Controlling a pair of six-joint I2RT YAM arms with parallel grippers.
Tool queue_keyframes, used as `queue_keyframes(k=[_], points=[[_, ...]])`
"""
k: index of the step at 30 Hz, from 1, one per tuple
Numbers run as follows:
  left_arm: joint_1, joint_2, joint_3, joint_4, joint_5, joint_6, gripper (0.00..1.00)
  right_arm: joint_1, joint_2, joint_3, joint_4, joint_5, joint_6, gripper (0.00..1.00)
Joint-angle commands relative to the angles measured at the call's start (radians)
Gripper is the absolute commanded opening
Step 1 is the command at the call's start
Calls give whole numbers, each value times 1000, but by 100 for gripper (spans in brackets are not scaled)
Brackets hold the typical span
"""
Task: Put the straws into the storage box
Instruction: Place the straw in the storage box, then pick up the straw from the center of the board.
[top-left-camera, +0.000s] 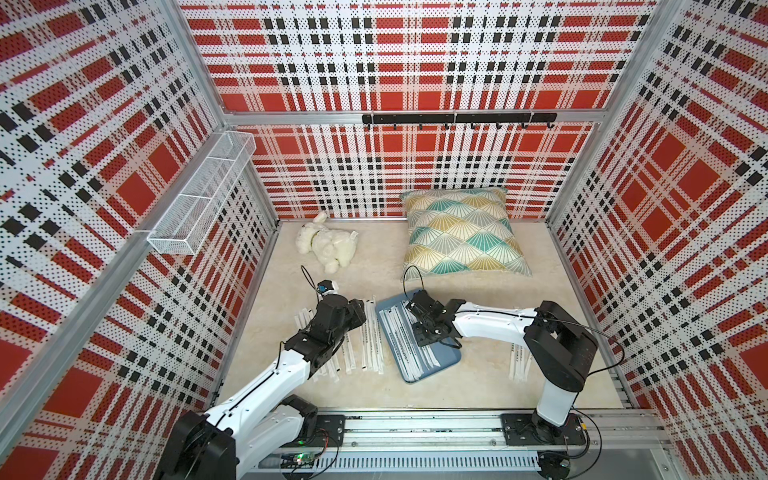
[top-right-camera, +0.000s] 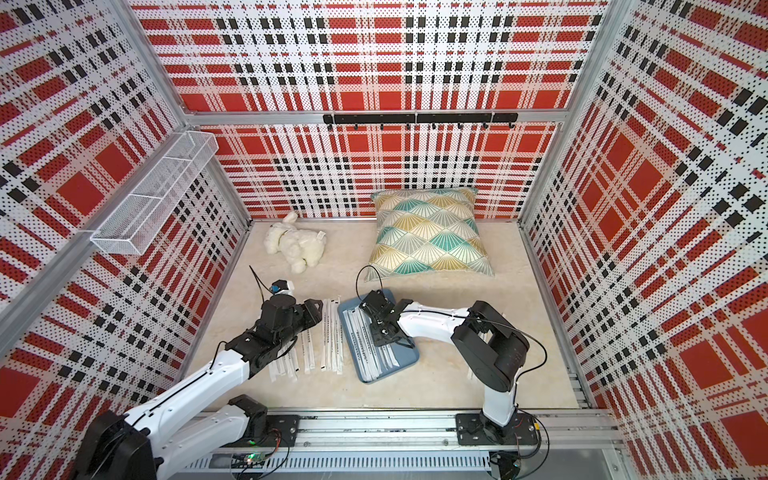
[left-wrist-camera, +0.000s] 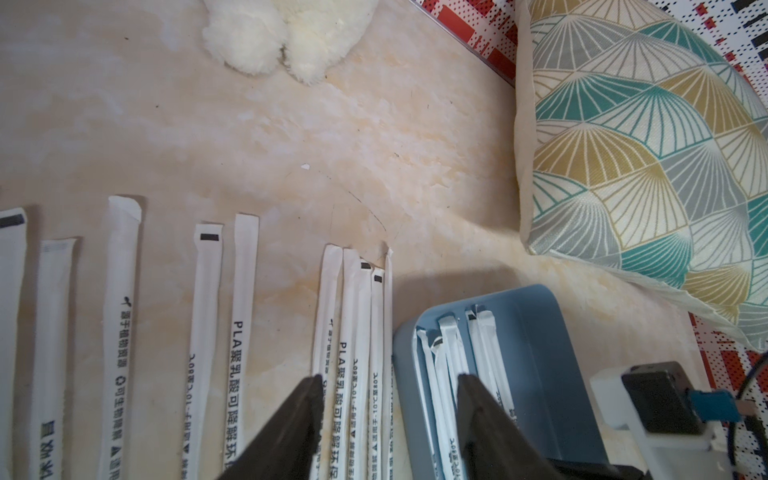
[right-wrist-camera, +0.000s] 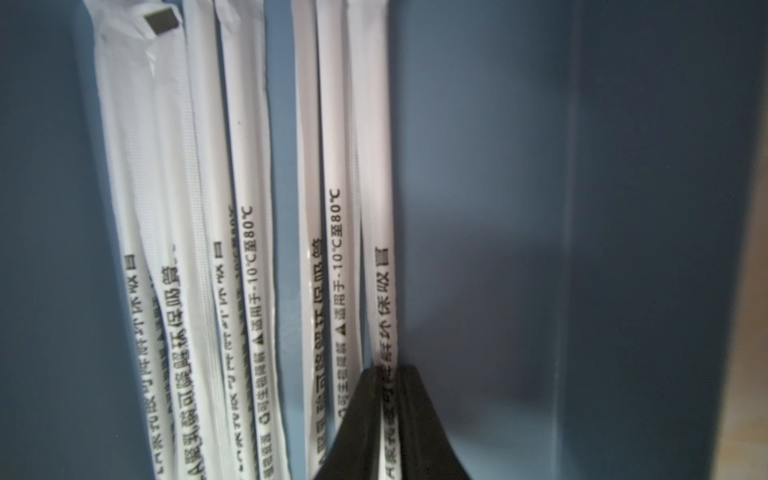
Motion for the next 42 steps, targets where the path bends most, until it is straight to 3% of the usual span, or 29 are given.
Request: queue_keyframes(k=[1, 9, 13, 16, 20, 23, 27, 35, 42], points=[[-5, 7, -8, 8, -36, -7, 55, 0, -1, 8, -15, 7, -6, 22], [-15, 21, 37, -26, -81, -2, 52, -21, -170, 36, -145, 64, 21, 29], [-140, 79, 109, -43, -173, 10, 53, -106, -328, -70, -178, 95, 104, 29], [-268, 160, 159, -21, -212, 6, 54, -227, -445, -189, -221, 166, 151, 28], [-410, 281, 209, 57, -208, -2, 56, -393, -543, -317, -269, 246, 168, 31], [-467, 357, 238, 116, -166, -14, 57, -498, -594, -389, -257, 262, 174, 35], [-502, 425, 262, 164, -117, -22, 57, -603, -602, -447, -216, 256, 156, 36], [-495, 437, 251, 172, -106, -14, 57, -611, -538, -496, -117, 204, 136, 29], [-485, 431, 234, 178, -100, -14, 57, -613, -488, -515, -72, 188, 126, 28]])
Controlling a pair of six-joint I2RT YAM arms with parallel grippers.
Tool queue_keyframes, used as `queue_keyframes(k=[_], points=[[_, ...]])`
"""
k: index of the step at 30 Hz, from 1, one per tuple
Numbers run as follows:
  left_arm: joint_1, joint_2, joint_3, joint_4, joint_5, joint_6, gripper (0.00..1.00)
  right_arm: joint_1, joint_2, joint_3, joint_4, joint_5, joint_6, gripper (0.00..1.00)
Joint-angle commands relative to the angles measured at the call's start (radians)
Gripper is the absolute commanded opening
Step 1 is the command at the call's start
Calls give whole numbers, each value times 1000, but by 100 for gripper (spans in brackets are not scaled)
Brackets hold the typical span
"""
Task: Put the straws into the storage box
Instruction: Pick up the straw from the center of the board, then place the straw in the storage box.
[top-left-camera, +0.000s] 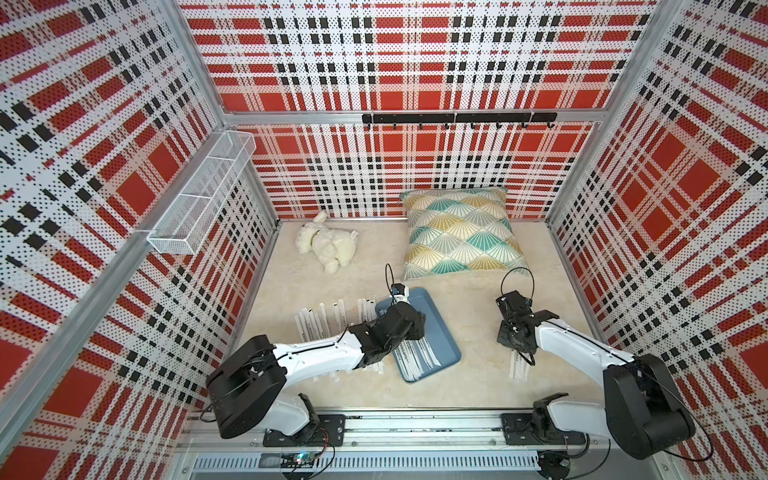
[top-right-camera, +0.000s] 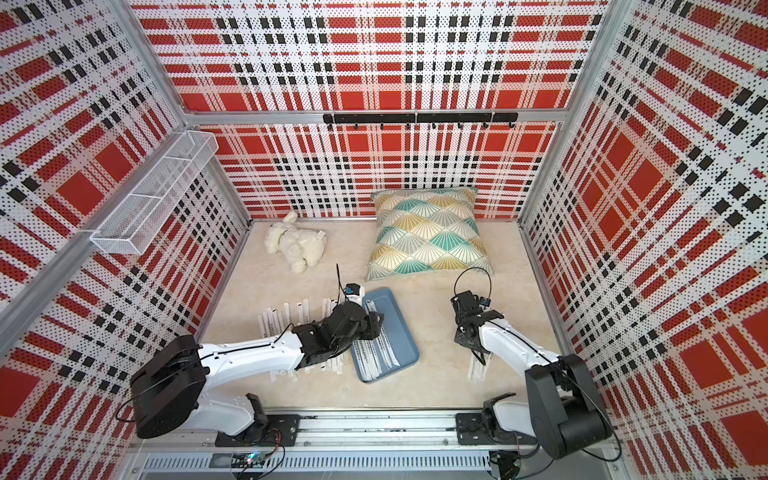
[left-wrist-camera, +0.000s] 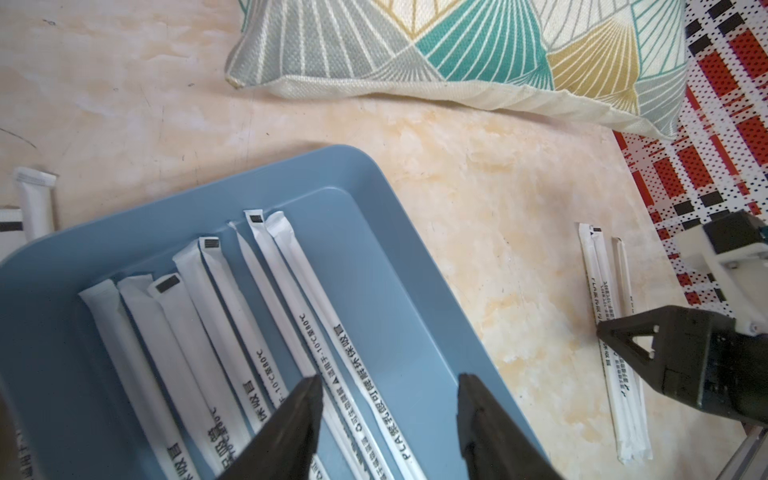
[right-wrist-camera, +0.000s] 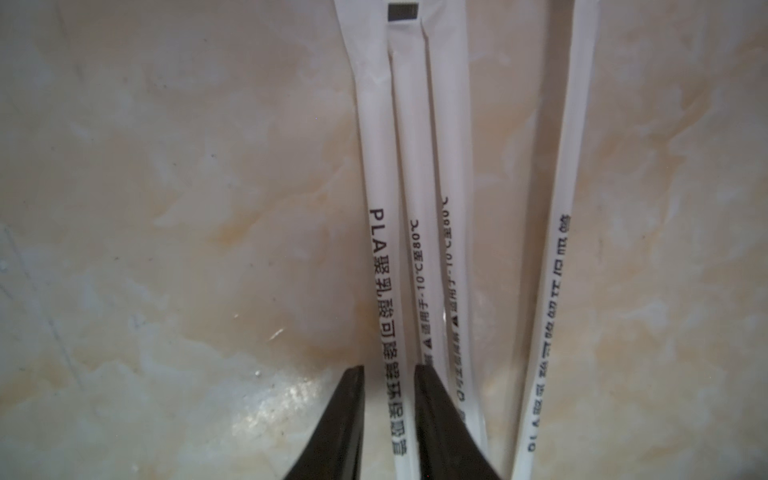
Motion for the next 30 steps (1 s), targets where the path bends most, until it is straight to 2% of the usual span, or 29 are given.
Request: queue_keyframes(k=[1, 9, 15, 19, 23, 27, 30], points=[[7, -9, -4, 26, 9, 3, 57, -4, 26, -16, 47, -9, -8, 28], [20, -31, -26, 26, 1, 2, 57, 28, 33, -27, 62, -14, -10, 18], [58, -63, -33, -10, -14, 18, 57, 280, 8, 121, -71, 35, 13, 13], [127, -126, -67, -46, -30, 23, 57, 479, -3, 265, -39, -21, -41, 12], [227, -205, -116, -59, 2, 20, 56, 593, 98, 411, 62, -202, -129, 12], [289, -279, -157, -70, 20, 10, 56, 612, 224, 481, 102, -236, -179, 12], [302, -310, -182, -70, 27, -1, 56, 598, 301, 503, 114, -227, -211, 12]])
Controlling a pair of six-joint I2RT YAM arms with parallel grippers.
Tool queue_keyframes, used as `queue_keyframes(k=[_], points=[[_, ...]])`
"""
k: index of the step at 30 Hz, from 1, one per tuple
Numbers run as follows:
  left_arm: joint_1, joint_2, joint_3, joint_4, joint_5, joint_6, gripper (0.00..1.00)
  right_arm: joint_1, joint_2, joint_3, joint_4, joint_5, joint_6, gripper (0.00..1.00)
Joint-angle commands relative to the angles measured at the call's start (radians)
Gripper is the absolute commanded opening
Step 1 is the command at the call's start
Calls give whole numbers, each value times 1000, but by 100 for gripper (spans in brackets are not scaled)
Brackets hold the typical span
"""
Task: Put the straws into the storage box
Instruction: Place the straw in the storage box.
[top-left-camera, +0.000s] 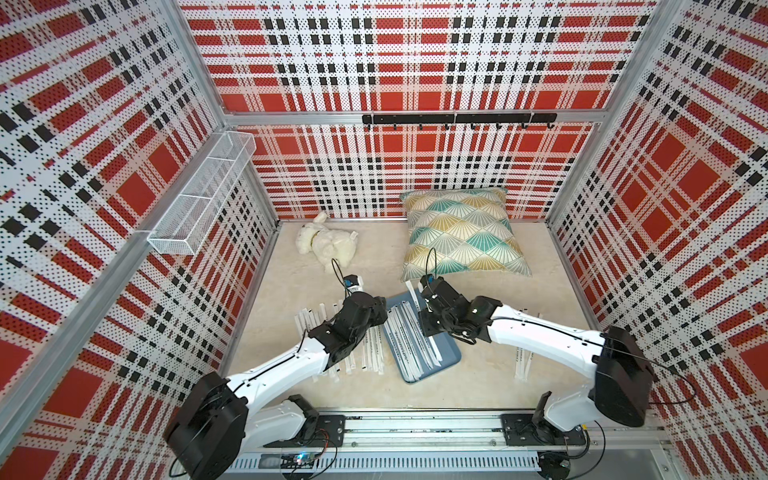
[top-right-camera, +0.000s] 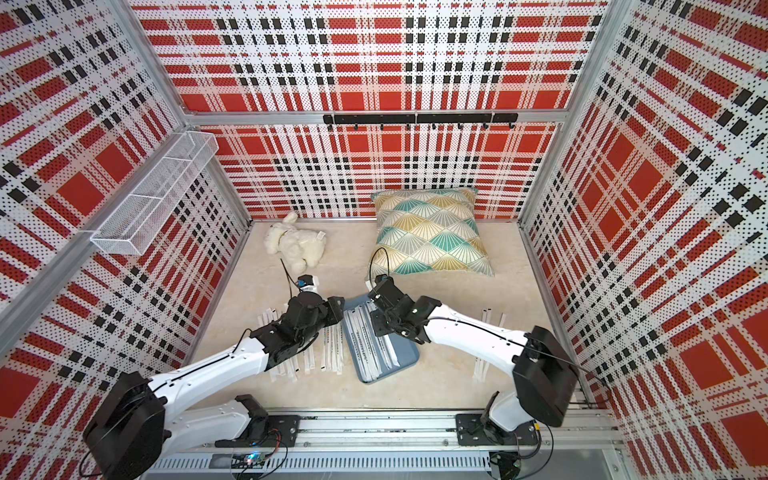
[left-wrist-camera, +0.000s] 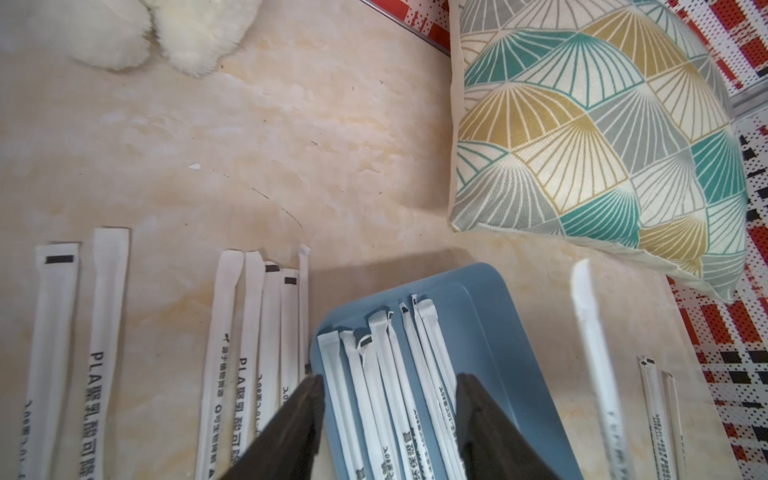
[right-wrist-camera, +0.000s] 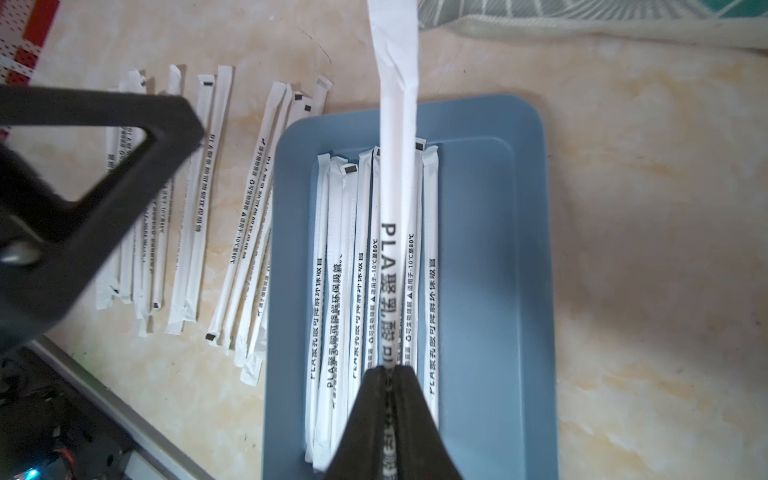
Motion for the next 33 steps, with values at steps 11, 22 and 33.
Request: queue_keyframes(k=[11, 22, 33], points=[[5, -24, -55, -2, 28, -22, 56, -82, 152, -70, 102, -79, -67, 13], [1, -23, -58, -5, 28, -21, 56, -87, 211, -97, 156, -99, -53, 13], [1, -18, -50, -6, 21, -22, 56, -89, 180, -78, 113, -75, -69, 20]])
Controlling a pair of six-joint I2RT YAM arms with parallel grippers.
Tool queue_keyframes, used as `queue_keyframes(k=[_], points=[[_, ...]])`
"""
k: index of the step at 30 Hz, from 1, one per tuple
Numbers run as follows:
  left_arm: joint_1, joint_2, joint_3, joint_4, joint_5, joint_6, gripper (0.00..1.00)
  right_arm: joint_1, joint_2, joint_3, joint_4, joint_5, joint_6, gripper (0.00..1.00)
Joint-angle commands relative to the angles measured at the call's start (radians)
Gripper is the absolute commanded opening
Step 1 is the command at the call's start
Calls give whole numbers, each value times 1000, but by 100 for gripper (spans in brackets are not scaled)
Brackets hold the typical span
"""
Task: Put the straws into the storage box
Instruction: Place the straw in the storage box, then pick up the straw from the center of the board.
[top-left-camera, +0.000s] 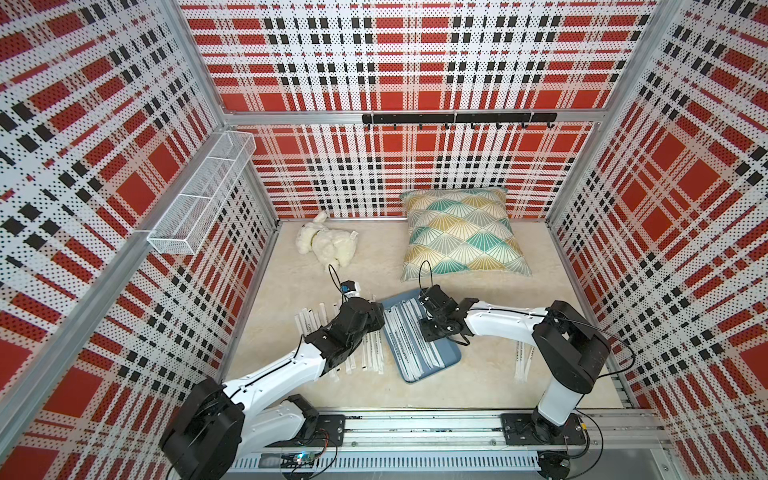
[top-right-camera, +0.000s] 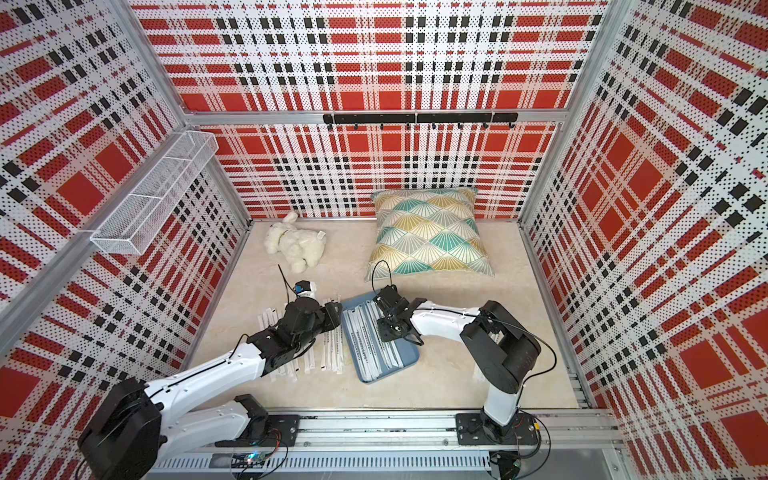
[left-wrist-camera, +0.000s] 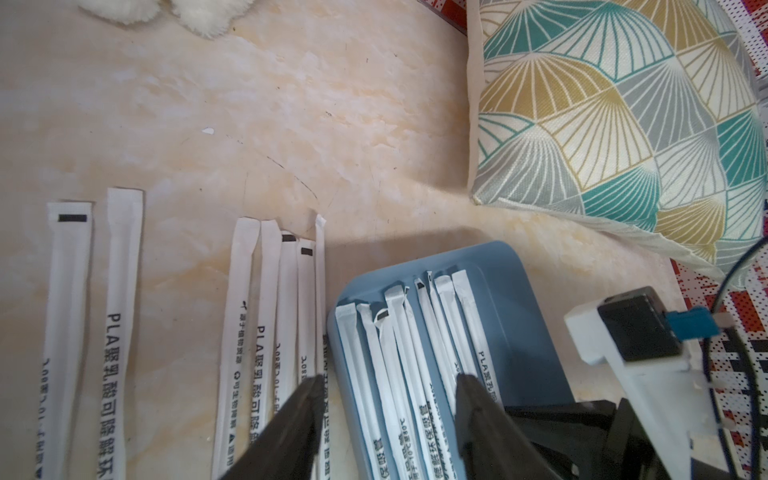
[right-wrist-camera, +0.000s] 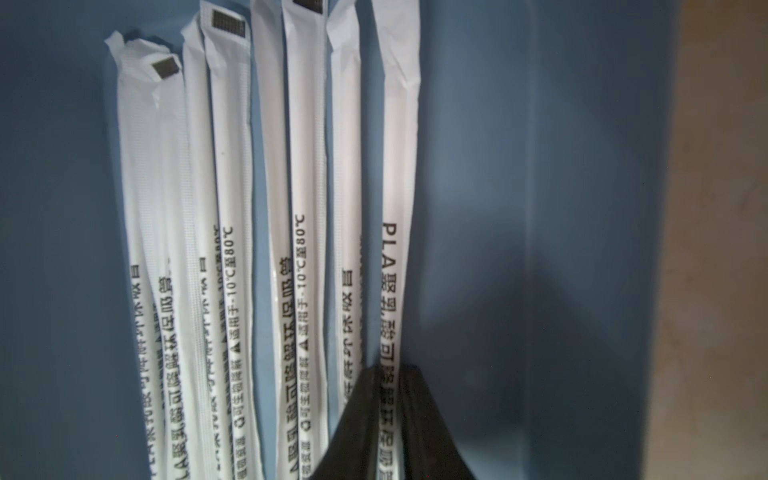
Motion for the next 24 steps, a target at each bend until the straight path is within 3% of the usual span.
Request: queue_keyframes(k=[1, 8, 14, 20, 24], points=[[-4, 4, -2, 3, -3, -2, 55, -2, -37, 16, -30, 18, -14, 20], [-10, 16, 26, -1, -16, 3, 56, -6, -159, 40, -145, 61, -2, 24], [-98, 103, 126, -11, -81, 46, 57, -96, -386, -107, -175, 43, 118, 24], [-245, 271, 284, 11, -117, 71, 58, -284, -596, -217, -281, 129, 171, 25], [-301, 359, 346, 44, -102, 64, 59, -439, -632, -239, -361, 190, 163, 38]])
